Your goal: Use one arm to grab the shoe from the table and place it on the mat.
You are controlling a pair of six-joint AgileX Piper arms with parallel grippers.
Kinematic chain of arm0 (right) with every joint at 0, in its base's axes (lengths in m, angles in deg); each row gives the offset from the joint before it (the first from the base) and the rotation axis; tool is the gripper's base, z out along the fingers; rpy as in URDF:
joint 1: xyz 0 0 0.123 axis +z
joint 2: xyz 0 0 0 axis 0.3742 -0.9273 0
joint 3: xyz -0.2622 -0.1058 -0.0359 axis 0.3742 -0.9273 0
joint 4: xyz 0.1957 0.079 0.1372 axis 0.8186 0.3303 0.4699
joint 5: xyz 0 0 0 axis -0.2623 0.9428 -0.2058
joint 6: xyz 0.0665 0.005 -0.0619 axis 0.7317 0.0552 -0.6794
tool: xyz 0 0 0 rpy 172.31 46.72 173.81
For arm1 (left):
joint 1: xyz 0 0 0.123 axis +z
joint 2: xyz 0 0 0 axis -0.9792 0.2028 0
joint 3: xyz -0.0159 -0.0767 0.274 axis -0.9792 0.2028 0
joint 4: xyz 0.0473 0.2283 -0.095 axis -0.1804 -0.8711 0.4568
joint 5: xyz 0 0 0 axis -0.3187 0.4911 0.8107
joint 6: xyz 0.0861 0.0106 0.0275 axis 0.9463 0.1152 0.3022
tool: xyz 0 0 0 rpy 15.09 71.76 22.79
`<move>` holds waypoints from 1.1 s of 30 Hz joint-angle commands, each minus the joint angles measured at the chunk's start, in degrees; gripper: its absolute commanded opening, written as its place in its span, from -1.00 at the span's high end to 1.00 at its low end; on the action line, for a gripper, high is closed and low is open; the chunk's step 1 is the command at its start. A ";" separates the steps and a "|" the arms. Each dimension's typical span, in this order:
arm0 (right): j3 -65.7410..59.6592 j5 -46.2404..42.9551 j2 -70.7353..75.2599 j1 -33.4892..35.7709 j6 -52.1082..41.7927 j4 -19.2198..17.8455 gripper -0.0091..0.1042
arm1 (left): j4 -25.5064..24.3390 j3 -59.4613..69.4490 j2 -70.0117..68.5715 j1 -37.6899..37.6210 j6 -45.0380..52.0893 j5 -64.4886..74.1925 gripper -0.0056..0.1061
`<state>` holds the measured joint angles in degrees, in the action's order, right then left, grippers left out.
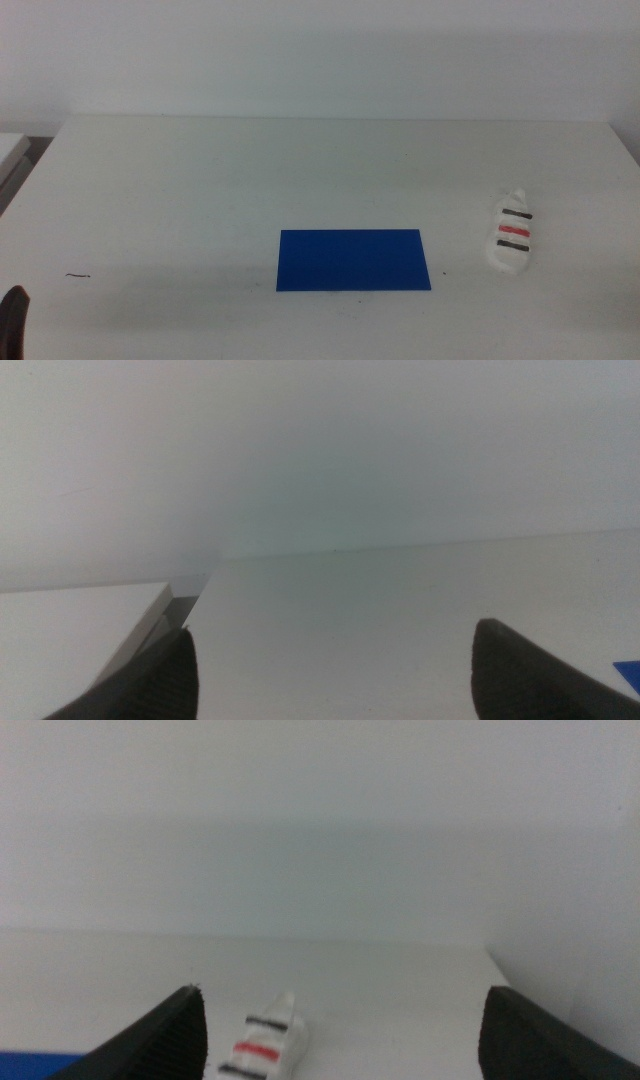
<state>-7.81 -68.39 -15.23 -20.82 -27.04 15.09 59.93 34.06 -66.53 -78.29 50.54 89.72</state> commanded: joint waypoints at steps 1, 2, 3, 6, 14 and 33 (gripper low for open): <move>1.95 3.71 0.21 -0.21 -0.28 -0.08 -0.58 | 0.23 0.02 0.28 -0.01 -0.08 -0.74 -0.78; 4.42 7.23 0.21 -0.21 -0.28 0.09 -0.58 | 0.23 0.02 0.28 -0.01 -0.08 -0.74 -0.78; 7.28 10.81 -0.79 -0.21 -0.28 0.09 -0.58 | 0.23 0.02 0.28 -0.01 -0.08 -0.74 -0.78; 16.67 19.15 -8.26 -0.21 -0.28 0.35 -0.58 | 0.23 0.02 0.28 -0.01 -0.08 -0.74 -0.78; 41.04 40.70 -41.30 0.01 -0.13 4.45 -0.58 | 0.23 0.02 0.28 -0.01 -0.08 -0.74 -0.78; 74.37 45.55 -103.18 7.57 28.47 -3.09 -0.50 | 0.23 0.02 0.28 -0.01 -0.08 -0.74 -0.78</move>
<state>65.01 -22.69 -116.44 -13.50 -0.83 14.20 59.93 34.06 -66.53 -78.29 50.54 89.72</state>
